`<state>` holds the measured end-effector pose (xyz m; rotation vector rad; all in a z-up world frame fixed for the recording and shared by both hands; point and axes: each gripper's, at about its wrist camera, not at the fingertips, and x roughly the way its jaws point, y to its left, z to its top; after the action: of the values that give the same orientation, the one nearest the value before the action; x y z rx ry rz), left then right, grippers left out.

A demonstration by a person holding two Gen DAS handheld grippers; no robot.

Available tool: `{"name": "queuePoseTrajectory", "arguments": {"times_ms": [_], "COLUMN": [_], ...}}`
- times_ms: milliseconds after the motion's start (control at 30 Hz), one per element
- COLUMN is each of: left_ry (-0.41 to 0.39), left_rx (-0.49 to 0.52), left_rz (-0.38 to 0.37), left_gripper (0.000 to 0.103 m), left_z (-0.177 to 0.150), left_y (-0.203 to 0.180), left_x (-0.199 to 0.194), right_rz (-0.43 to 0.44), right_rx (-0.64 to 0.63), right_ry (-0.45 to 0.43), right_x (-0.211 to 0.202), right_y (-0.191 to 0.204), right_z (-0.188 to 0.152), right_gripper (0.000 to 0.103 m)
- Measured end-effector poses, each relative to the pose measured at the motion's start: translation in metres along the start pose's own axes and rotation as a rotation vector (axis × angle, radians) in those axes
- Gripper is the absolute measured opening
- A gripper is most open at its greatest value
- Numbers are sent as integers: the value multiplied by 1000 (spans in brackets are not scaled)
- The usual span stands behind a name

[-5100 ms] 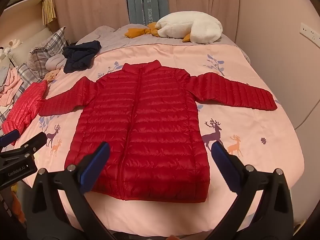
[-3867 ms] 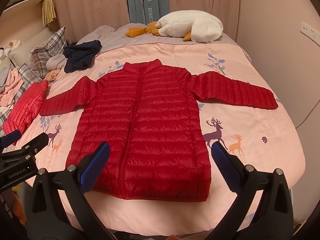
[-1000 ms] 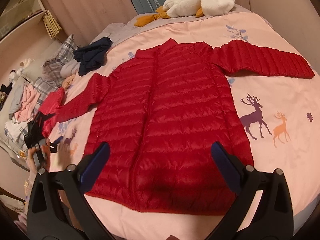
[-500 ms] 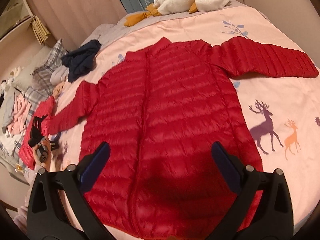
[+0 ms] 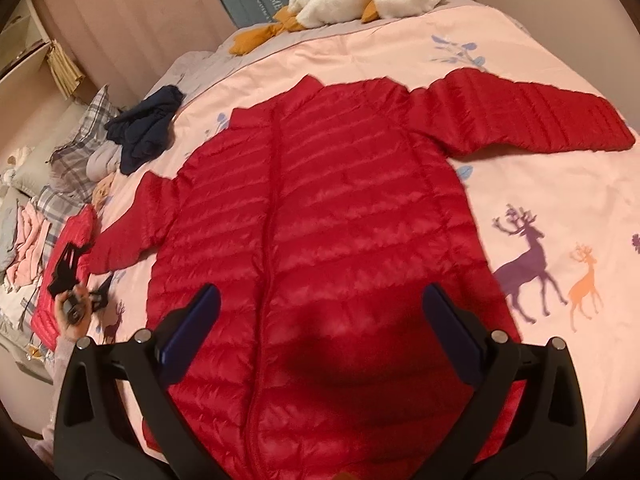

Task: Fold large clothes
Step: 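Grasp the sleeve cuff with the left tool and fold it across the jacket body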

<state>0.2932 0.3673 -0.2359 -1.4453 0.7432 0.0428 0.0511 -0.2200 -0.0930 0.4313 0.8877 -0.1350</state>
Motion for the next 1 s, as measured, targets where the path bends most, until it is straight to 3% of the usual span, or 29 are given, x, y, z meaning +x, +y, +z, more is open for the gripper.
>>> {"name": "queuePoseTrajectory", "arguments": {"times_ms": [100,267,300,333,400,433,500,633,733,833,933,1000], "left_ry": [12,-73,-84,-86,-75,-79,-94,-126,-164,-231,-275,-292], "left_rx": [17,67,79,82,32,13,-6,79,216,473,756,994], "left_rz": [3,30,34,45,74,57,27,80,156,234,265,279], "left_gripper": [102,98,79,51,21,14,12,10,10,10,10,10], "left_z": [9,7,6,7,10,11,11,4,-9,-41,-93,-148], "left_y": [-6,-17,-16,-14,3,9,17,1,-32,-91,-147,-184], "left_x": [11,16,15,18,24,23,17,1,-12,-33,-49,-54], "right_rz": [-1,-2,-9,-16,-19,-21,-23,-28,-20,-9,4,9], "right_rx": [29,54,55,56,60,63,64,66,68,56,40,35], "right_ry": [11,47,48,47,43,38,32,32,29,16,4,-3], "right_x": [7,19,20,20,19,17,14,9,5,-3,-10,-14], "right_y": [-7,-13,-14,-16,-19,-20,-23,-28,-29,-28,-27,-28], "right_z": [0,-2,-2,-1,0,1,0,-3,-5,-9,-13,-16], "right_gripper": [101,101,101,101,101,101,101,101,101,101,101,101]}}
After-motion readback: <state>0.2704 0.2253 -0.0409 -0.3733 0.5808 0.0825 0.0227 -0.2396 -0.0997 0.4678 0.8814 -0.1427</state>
